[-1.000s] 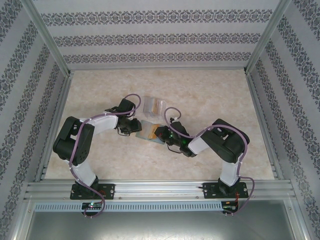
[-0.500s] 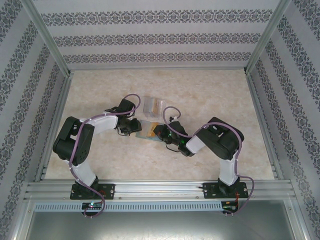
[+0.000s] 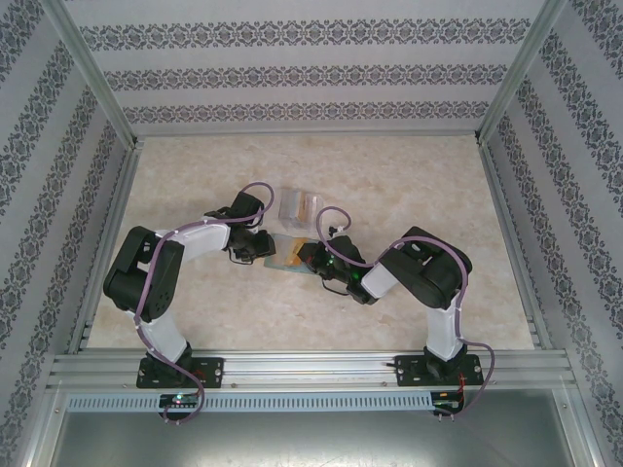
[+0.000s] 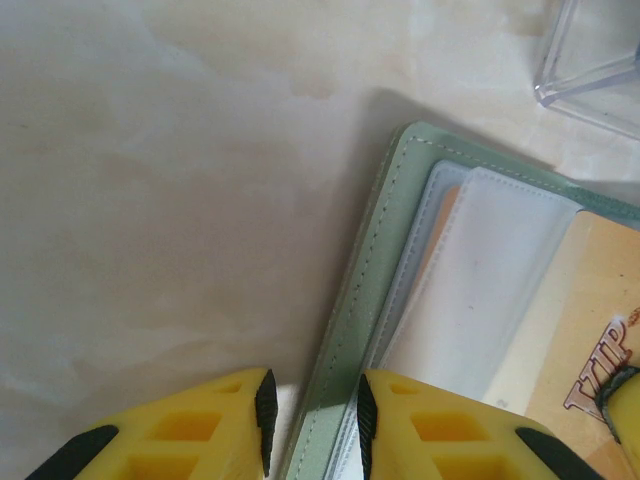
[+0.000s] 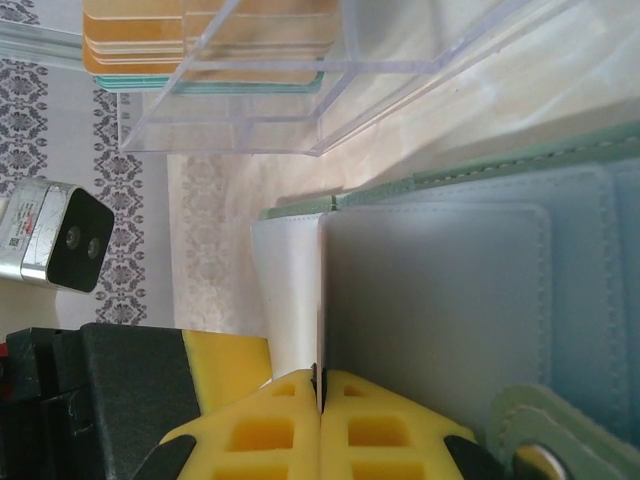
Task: Put the credit cards into the card holder
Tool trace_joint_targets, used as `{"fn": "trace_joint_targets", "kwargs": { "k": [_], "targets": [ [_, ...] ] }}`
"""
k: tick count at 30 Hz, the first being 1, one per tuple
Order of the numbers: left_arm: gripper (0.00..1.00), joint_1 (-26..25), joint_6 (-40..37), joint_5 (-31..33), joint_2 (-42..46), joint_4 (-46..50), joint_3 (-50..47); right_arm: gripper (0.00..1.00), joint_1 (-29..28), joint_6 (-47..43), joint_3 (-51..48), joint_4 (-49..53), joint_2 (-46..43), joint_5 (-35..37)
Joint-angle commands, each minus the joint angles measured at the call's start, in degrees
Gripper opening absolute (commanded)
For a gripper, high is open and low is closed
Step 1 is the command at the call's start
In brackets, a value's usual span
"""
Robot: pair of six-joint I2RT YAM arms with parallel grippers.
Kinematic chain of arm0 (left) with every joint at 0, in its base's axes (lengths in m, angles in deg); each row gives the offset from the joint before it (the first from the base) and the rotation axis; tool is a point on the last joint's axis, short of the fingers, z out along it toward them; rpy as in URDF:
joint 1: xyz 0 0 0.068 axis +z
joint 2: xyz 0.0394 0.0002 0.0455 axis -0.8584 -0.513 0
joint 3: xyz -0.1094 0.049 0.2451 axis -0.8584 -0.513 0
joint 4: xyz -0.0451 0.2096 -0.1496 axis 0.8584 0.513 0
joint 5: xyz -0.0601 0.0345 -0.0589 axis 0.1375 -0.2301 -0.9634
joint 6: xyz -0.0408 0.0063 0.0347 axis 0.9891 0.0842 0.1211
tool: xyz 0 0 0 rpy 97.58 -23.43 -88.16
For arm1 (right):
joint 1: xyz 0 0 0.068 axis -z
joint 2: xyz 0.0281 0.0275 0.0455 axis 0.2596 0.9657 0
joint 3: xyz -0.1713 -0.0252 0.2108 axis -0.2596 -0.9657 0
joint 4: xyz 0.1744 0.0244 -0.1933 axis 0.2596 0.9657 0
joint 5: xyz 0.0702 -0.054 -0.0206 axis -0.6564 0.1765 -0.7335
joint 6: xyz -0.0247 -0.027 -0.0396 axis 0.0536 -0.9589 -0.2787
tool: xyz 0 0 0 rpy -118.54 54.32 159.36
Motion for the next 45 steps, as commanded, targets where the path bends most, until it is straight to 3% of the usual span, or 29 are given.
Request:
{"fn": "trace_joint_targets", "kwargs": {
  "k": [1,11,19,21,24,27,31,40,45],
  "targets": [
    [0.32,-0.67,-0.27,0.24,-1.71,2.54,-0.92,0.0,-0.97,-0.39,0.2,0.69,0.68,-2.29],
    [0.29,-0.24,1.53,0.39,-1.63,2.24,-1.13,0.0,-0.05,-1.87,-0.91,-0.64,2.38,-7.33],
    [0.28,-0.2,2.34,-1.22,-2.94,3.66,0.59,0.0,-0.33,-0.81,0.78,-2.2,3.72,-6.42],
    [0.28,-0.2,2.62,-1.31,-2.79,3.55,0.57,0.07,-0.44,-0.66,1.25,-2.13,3.52,-5.52],
    [0.3,-0.19,2.7,-0.42,-2.0,3.83,0.59,0.1,-0.26,-0.26,0.72,-1.95,3.03,-4.57],
    [0.4,-0.21,2.92,0.76,0.94,2.68,-0.64,0.28,0.35,-0.15,-0.95,-1.37,1.32,-3.82],
    [0.51,-0.1,2.01,4.32,5.52,4.09,-0.05,0.42,0.8,-2.15,-2.05,4.37,-3.14,-3.03],
    [0.54,0.57,1.19,7.52,9.6,6.47,1.19,0.44,1.57,-4.91,-1.68,16.48,-9.21,-1.93],
    [0.54,0.8,1.07,7.11,9.06,6.3,1.04,0.35,1.84,-5.67,-0.58,19.51,-8.78,-2.44]
  ]
}}
